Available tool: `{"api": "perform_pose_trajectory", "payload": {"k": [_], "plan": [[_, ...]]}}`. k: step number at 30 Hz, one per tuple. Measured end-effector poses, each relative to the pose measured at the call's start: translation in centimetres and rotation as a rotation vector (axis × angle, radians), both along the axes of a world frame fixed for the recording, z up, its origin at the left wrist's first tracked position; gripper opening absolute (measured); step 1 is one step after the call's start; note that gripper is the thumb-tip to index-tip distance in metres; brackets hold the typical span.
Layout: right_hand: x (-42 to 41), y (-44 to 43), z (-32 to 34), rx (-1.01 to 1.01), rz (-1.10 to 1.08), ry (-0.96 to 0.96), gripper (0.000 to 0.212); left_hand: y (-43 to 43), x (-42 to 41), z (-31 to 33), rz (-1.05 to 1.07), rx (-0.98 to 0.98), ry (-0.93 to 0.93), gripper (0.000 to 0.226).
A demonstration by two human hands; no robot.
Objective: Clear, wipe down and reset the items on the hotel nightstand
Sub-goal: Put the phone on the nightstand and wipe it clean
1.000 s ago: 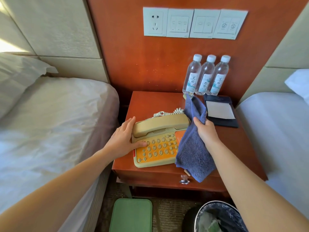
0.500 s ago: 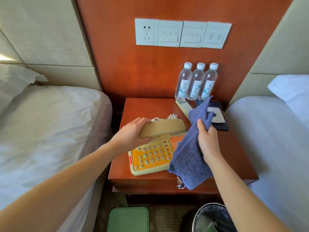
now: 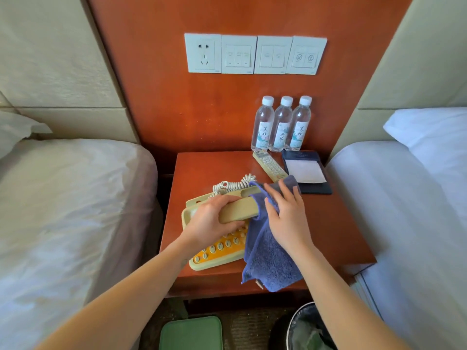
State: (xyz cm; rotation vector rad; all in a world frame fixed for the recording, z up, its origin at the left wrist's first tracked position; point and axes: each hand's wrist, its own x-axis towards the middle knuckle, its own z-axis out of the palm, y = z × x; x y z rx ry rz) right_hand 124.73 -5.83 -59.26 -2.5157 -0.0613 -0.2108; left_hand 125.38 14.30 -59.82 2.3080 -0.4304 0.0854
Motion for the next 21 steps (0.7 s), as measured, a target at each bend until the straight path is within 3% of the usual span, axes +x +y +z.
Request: {"api": "perform_pose_trajectory", "payload": {"k": [2, 5, 7, 9, 13, 21], "plan": [[-0.3, 0.1, -0.4, -0.064, 0.011, -0.026, 0.043, 0.6, 0.2, -0.1, -0.019, 0.031, 0.014, 0.063], [-0.6, 0.0, -0.5, 0.028, -0.033, -0.037, 0.042, 2.7, 1.3, 0.0, -0.039, 0.288, 0.063, 0.109], [-0.9, 0.2, -0.5, 0.107, -0.126, 0.03, 0.047, 4.5, 2.2, 0.4, -0.04, 0.373, 0.3, 0.123], [-1.5, 0.9, -0.7, 0.152, -0.205, 0.117, 0.054, 5.7, 2.5, 0.4, -0.084, 0.403, 0.459, 0.124], [-1.9, 2.6, -1.3, 0.262, -0.303, 0.074, 0.051, 6.4, 1.8, -0.5, -0.138, 0.439, 0.421, 0.128], [-0.5, 3.0, -2.2, 0.149, -0.253, -0.076, 0.055, 8.8, 1.9, -0.2, -0.348, 0.677, 0.346, 0.148]]}}
